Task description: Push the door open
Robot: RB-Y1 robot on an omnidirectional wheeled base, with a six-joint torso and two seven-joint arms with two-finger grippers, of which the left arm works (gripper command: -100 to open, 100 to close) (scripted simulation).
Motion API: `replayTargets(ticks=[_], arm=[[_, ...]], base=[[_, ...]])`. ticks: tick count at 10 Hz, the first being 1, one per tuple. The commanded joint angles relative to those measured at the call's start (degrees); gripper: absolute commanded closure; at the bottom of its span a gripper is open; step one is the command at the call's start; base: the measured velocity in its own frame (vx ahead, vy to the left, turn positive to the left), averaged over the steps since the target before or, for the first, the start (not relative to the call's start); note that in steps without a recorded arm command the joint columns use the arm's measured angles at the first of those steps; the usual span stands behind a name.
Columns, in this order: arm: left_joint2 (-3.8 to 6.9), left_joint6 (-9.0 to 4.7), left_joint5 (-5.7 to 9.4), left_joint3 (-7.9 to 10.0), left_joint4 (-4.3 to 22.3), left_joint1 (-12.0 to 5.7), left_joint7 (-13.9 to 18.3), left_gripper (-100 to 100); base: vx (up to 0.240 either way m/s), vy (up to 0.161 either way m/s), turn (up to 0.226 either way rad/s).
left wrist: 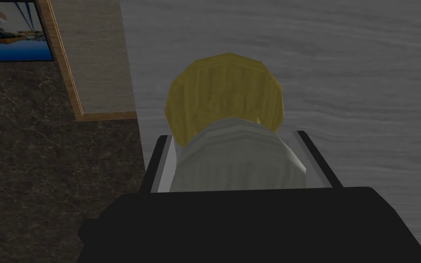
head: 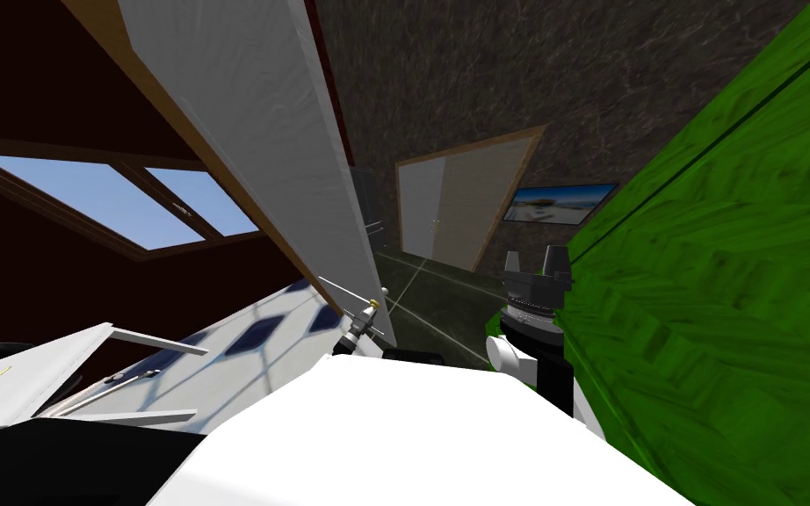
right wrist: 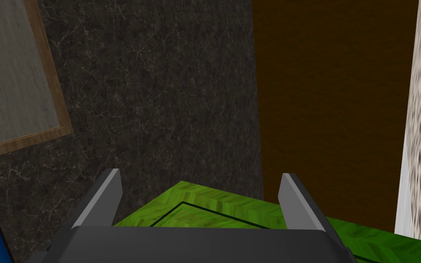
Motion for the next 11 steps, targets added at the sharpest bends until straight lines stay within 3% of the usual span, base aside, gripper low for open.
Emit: replayTargets(ticks=[1,8,10,11], arm=[[-0.26,-0.04,0.77,0.10,-0.10,-0.35,2.68,100],[-1.16,0.23,3.84,0.45,0.74,-1.46,12.43,100],[-1.63,0.36,5.42,0.63,1.17,-2.03,16.13,100],[-1.63,0.36,5.42,0.63,1.17,-2.03,16.88,100]], base=[[0.017,-0.003,-0.024],[0.024,-0.001,-0.029],[0.029,-0.002,-0.034],[0.022,0.000,-0.018]])
